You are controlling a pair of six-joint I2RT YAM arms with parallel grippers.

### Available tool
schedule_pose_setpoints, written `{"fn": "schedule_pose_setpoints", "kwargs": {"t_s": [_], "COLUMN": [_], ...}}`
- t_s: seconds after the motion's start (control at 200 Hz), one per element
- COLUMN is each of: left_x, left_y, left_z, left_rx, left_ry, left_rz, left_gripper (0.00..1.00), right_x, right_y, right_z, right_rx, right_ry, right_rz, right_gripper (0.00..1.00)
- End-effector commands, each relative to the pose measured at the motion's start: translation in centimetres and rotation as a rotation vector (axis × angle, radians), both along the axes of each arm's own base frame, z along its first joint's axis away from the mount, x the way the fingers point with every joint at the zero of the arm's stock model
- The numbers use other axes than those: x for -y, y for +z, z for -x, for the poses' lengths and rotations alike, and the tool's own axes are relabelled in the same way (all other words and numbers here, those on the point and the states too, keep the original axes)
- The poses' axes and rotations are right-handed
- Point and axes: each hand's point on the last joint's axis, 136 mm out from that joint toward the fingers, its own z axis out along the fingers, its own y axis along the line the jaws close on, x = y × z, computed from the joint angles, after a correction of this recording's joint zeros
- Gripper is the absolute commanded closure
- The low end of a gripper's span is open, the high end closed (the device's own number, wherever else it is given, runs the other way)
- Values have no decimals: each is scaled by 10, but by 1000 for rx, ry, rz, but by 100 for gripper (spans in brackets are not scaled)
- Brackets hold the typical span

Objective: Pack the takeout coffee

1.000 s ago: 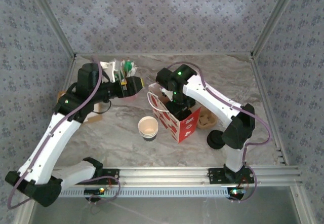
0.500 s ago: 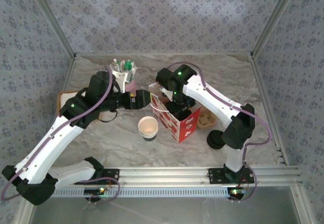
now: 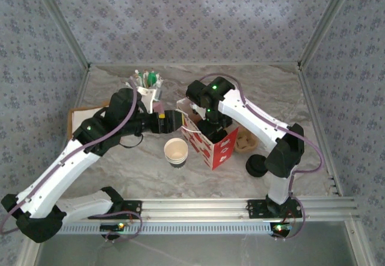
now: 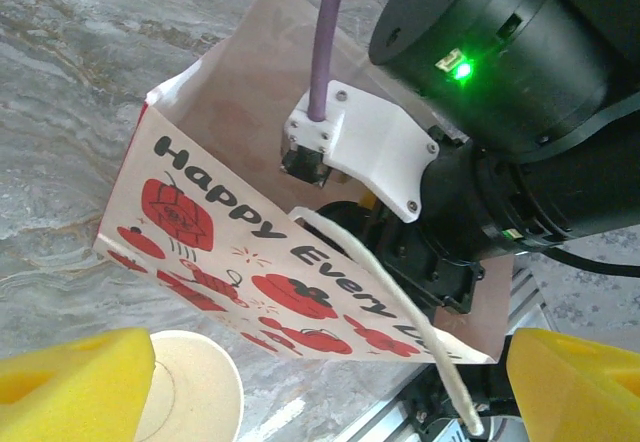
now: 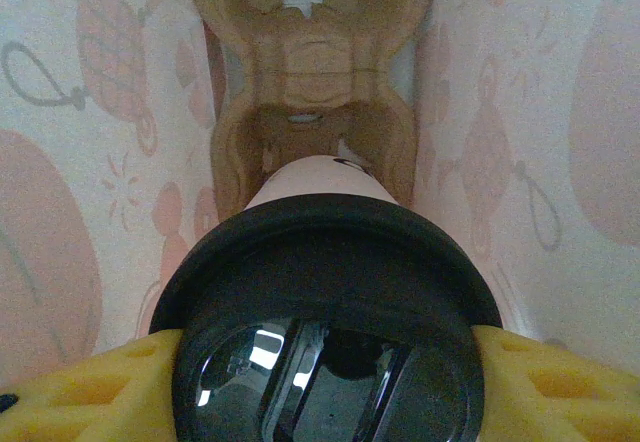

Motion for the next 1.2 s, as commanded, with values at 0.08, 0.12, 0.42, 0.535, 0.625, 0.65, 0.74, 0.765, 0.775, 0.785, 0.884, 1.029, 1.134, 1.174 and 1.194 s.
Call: {"fn": "schedule_pose_setpoints", "kwargs": {"t_s": [0.08, 0.12, 0.42, 0.535, 0.625, 0.65, 0.74, 0.765, 0.775, 0.785, 0.884, 1.029, 1.134, 1.174, 1.194], "left_x": [5, 6, 5, 6, 6, 6, 6, 7, 7, 7, 7, 8, 9, 9, 9], "left_y": [4, 4, 2, 1, 1, 1, 0, -1, -1, -1, -1, -1, 0, 0, 0], "left_z": [-8, -8, -9, -10, -11, -11, -12, -12, -12, -12, -13, -14, -15, -15, -15], "left_rx": [29, 30, 31, 30, 31, 31, 29, 28, 29, 28, 28, 28, 28, 28, 28], "left_ry": [12, 12, 17, 16, 19, 18, 20, 19, 18, 20, 19, 18, 18, 18, 18], "left_rz": [15, 14, 7, 4, 3, 1, -2, -3, -3, -4, -4, -7, -7, -7, -7], "left_gripper": [9, 9, 9, 9, 9, 9, 9, 9, 9, 9, 9, 9, 9, 9, 9], "right_x": [6, 6, 4, 5, 6, 6, 7, 6, 7, 7, 6, 7, 7, 7, 7], "right_y": [5, 5, 11, 9, 6, 5, 1, 1, 1, 0, -3, -7, -9, -9, -10], "right_z": [3, 2, -1, -2, -2, -3, -4, -4, -4, -5, -5, -6, -6, -6, -5], "right_rx": [6, 11, 54, 63, 61, 60, 58, 59, 59, 60, 58, 56, 50, 49, 46], "right_ry": [16, 17, 19, 17, 14, 11, 10, 10, 9, 9, 9, 9, 7, 9, 9], "right_rz": [-12, -14, -47, -49, -52, -51, -51, -52, -52, -52, -56, -55, -53, -53, -53], "right_gripper": [37, 37, 37, 37, 37, 37, 37, 37, 37, 37, 37, 37, 37, 37, 37]}}
